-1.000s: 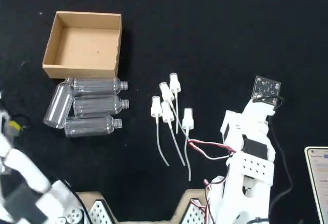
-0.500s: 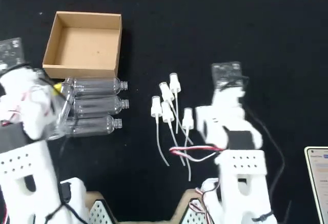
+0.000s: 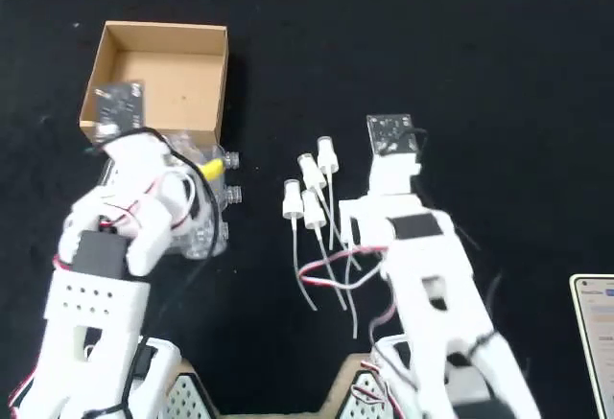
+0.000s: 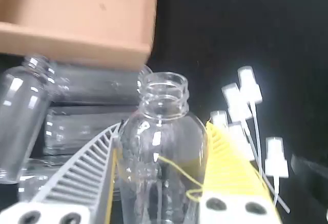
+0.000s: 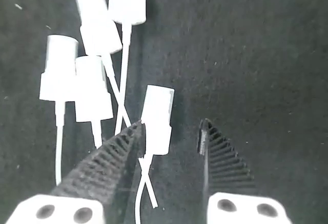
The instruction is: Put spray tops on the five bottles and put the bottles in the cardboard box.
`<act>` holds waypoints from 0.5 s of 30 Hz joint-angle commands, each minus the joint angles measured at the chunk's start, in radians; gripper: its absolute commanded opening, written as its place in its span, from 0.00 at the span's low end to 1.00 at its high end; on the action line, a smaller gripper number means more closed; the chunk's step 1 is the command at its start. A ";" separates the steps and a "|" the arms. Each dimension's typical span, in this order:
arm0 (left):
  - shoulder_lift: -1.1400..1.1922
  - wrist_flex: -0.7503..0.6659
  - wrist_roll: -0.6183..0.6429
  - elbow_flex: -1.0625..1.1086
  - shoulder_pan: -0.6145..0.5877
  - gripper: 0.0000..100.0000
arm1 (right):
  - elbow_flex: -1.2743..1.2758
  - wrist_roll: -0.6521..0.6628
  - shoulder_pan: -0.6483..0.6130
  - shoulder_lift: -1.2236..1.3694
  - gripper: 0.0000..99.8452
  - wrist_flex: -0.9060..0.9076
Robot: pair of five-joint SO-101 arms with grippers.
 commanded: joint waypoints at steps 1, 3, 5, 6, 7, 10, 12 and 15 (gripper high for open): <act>-0.020 -0.061 0.014 0.041 0.065 0.10 | -0.101 -0.014 -0.014 0.122 0.17 -0.028; -0.020 -0.061 0.014 0.053 0.071 0.10 | -0.124 -0.026 -0.014 0.166 0.17 -0.028; -0.020 -0.061 0.014 0.056 0.071 0.10 | -0.140 -0.028 -0.014 0.208 0.17 -0.028; -0.020 -0.061 0.014 0.056 0.071 0.10 | -0.147 -0.028 -0.014 0.223 0.17 -0.028; -0.020 -0.061 0.014 0.056 0.071 0.10 | -0.154 -0.028 -0.014 0.239 0.17 -0.028; -0.020 -0.061 0.054 0.056 0.073 0.10 | -0.191 -0.048 -0.015 0.278 0.17 -0.032; -0.020 -0.061 0.078 0.056 0.073 0.10 | -0.216 -0.086 -0.015 0.302 0.17 -0.029; -0.020 -0.061 0.077 0.056 0.073 0.10 | -0.222 -0.101 -0.015 0.309 0.17 -0.028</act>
